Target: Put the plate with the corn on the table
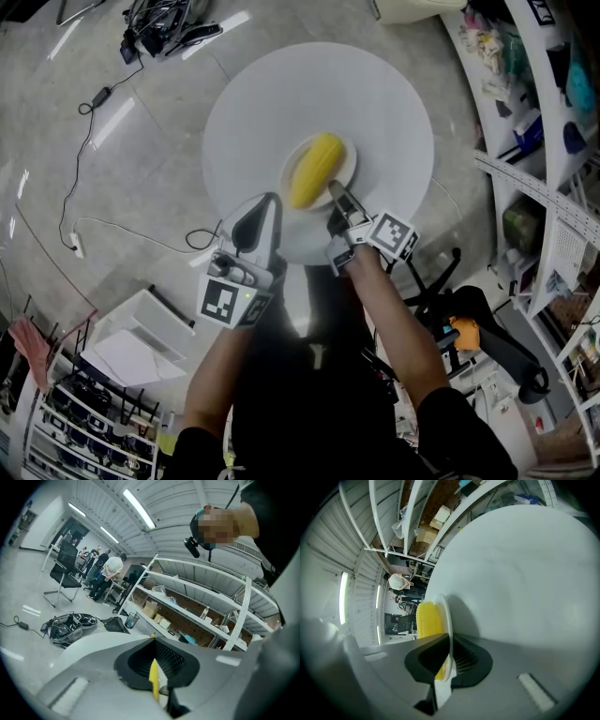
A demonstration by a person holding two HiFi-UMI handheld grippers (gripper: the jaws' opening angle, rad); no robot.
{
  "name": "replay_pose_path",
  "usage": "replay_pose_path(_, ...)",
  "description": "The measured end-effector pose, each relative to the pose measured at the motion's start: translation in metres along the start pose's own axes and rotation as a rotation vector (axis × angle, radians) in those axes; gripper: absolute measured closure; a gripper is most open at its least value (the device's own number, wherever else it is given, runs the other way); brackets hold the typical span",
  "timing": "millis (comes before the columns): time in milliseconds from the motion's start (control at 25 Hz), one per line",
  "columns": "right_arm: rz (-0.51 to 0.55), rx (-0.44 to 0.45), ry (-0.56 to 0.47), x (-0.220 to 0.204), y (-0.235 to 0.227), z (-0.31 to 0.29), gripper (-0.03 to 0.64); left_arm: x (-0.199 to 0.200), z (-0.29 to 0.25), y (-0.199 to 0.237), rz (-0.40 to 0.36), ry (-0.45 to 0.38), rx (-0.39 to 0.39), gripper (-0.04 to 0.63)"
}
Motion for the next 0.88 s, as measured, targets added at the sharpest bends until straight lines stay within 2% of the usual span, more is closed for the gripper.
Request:
replay_pose_path(200,-0.028,-0.054,0.001,-0.002,-0.003,0.002,0.594,0.0,-0.001,-0.001,0.001,0.002,-0.003,0.592)
replay_pose_path(320,-0.003,0.007,-0.015,0.0,-0.001,-0.003,0.586,-0.001,0.001,-0.001,0.002,-0.001,-0.003,0.592)
replay_pose_path(520,-0.039,-0.068,-0.012,-0.002,-0.008,0.003,0.581,-0.003,0.003,-0.004,0.002,0.001,-0.001,0.592)
replay_pose_path(640,-0.009,-0.017,-0.021,-0.001,-0.002,-0.001,0.571,-0.003,0.005,-0.003,0.0,0.0,-0.001,0.592)
replay_pose_path(880,0.045,0.005,-0.033,0.0,0.006,-0.002,0.534,-0.003,0.006,-0.004,-0.004,-0.002,-0.003,0.592)
Point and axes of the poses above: the fingertips, and each gripper's own axes: z backward along the fingers, y to its left, x out of its top, the point moved 7 cm from there along z, backward along the fingers, and after that the axes turned 13 degrees about -x, right-handed, at the moved point
